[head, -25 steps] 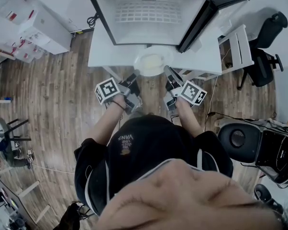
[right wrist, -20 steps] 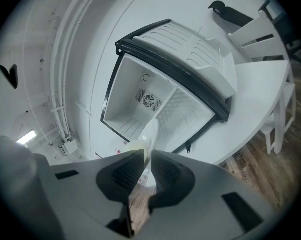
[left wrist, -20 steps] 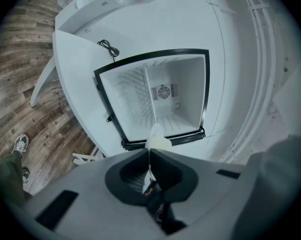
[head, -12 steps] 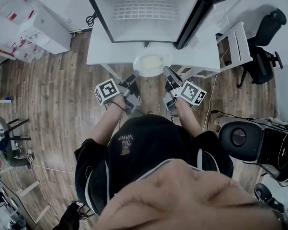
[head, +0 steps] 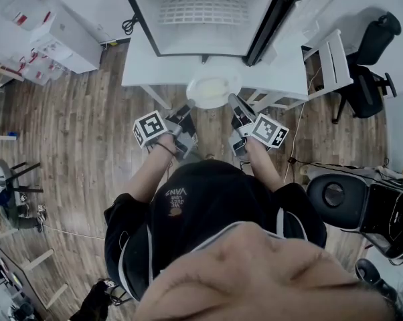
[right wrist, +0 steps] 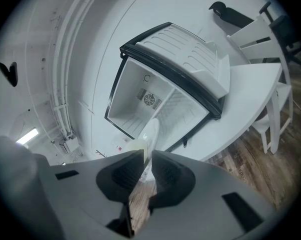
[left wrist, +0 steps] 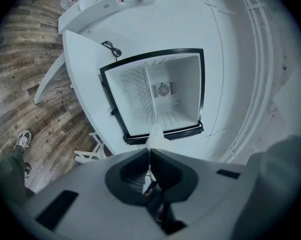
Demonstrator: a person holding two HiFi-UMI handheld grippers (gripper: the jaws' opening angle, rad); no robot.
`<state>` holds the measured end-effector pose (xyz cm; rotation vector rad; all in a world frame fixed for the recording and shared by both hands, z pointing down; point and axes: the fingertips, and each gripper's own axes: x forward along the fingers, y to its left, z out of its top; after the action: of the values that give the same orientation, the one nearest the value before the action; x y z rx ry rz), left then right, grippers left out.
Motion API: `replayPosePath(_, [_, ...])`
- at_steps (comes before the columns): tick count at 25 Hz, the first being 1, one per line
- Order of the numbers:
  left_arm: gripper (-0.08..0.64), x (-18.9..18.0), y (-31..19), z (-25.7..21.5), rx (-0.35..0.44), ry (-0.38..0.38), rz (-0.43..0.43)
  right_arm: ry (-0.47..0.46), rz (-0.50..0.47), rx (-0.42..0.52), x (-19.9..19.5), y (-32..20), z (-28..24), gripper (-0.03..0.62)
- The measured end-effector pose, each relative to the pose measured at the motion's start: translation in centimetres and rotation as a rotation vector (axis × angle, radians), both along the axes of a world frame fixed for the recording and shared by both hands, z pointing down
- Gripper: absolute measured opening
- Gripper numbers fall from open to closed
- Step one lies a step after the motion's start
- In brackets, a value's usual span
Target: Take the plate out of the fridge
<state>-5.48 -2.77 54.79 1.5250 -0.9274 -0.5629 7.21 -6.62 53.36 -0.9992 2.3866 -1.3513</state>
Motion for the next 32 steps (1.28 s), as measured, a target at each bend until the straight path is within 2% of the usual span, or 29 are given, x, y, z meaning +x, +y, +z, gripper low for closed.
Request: replayPosePath(32, [0.025,-0.25,0.44,0.74,-0.02,-0.005,-0.014,0.021,-0.025,0.0,-0.34,0.32,0.64,0.057])
